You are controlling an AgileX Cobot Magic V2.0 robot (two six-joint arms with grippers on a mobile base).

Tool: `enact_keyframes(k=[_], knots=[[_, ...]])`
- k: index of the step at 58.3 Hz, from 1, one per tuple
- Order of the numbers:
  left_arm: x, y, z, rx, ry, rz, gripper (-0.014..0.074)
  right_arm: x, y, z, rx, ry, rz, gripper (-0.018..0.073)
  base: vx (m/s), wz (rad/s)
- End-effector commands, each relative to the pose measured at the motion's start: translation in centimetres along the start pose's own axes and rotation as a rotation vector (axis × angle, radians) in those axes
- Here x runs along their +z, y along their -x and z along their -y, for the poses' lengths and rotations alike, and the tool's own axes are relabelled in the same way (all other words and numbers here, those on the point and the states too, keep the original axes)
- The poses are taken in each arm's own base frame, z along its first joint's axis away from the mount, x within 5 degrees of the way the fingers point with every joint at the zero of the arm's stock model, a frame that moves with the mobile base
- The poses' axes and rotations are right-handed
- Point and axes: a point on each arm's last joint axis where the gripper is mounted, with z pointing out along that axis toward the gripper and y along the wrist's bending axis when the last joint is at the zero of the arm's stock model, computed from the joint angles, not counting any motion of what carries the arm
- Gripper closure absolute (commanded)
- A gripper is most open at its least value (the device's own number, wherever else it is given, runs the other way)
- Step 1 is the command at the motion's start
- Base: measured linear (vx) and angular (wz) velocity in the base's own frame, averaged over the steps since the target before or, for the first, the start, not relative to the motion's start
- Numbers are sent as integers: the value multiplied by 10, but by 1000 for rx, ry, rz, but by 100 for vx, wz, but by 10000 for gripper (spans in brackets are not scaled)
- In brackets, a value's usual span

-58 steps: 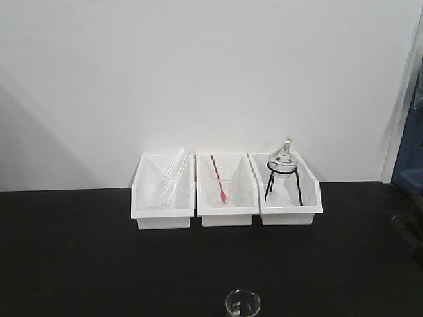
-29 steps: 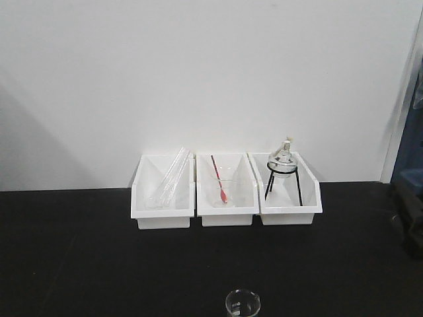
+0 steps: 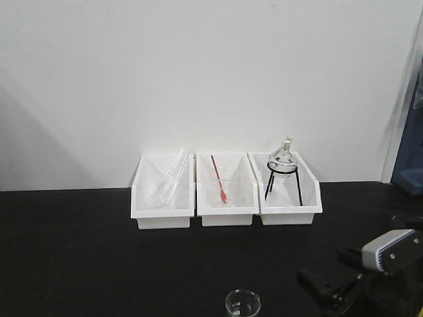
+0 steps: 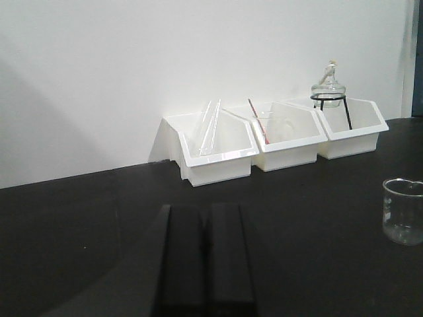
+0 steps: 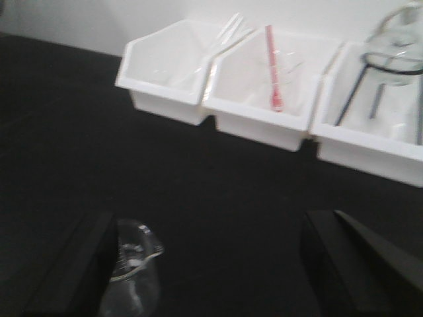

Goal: Pick beaker and place in left cabinet
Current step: 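Move the right gripper down toward the clear glass beaker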

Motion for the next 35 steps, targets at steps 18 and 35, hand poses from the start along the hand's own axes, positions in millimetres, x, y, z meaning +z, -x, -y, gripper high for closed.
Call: enact_keyframes(k=[18,35], knots=[[-1,3,0,-12,4,87,596,31,-30,-7,73,258,76,-28,0,0],[-1,3,0,-12,4,87,596,47,-61,-7,69,305,137,-28,0,0]])
